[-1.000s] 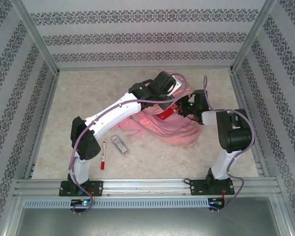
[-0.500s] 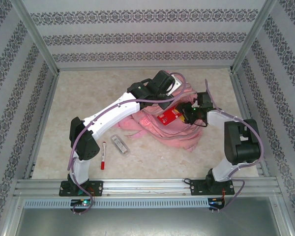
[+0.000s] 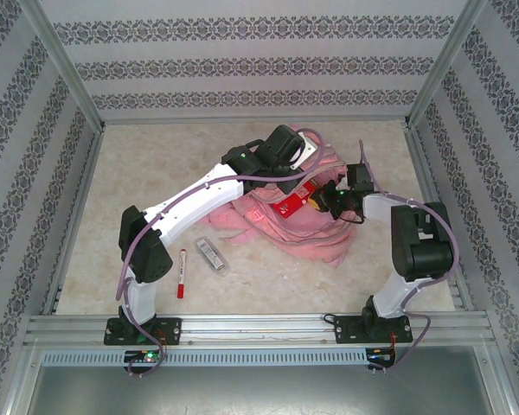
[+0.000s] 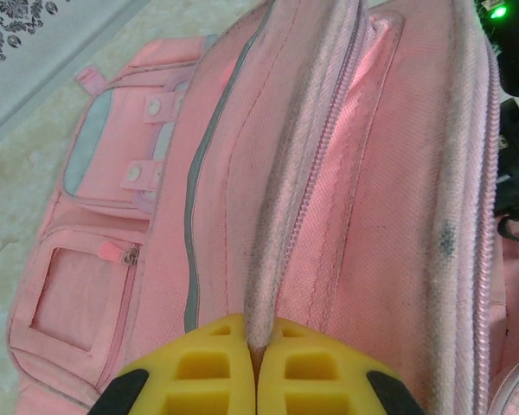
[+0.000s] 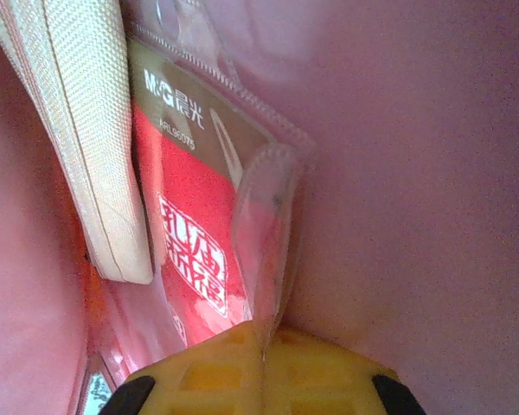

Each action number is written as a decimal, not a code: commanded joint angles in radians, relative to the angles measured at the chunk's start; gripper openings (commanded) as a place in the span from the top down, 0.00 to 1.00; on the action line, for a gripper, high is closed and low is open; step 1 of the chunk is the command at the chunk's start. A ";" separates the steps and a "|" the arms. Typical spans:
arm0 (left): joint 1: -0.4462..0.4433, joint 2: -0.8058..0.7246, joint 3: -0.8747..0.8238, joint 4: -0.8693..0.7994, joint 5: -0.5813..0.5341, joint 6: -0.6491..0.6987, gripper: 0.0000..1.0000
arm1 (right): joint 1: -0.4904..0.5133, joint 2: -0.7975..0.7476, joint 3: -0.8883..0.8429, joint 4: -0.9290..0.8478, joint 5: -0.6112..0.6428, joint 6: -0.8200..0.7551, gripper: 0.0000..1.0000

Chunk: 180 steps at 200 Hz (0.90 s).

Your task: Pack the student bag

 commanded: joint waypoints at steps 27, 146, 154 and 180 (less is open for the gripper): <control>0.016 -0.082 -0.003 0.087 0.034 -0.027 1.00 | 0.023 0.015 -0.058 0.233 0.084 0.168 1.00; 0.018 -0.099 -0.047 0.124 0.064 -0.045 1.00 | 0.130 0.060 -0.084 0.493 0.281 0.451 1.00; 0.018 -0.101 -0.056 0.129 0.062 -0.043 1.00 | 0.137 0.089 -0.082 0.547 0.256 0.468 1.00; 0.028 -0.113 -0.094 0.151 0.051 -0.045 1.00 | 0.148 0.137 -0.113 0.641 0.210 0.527 0.87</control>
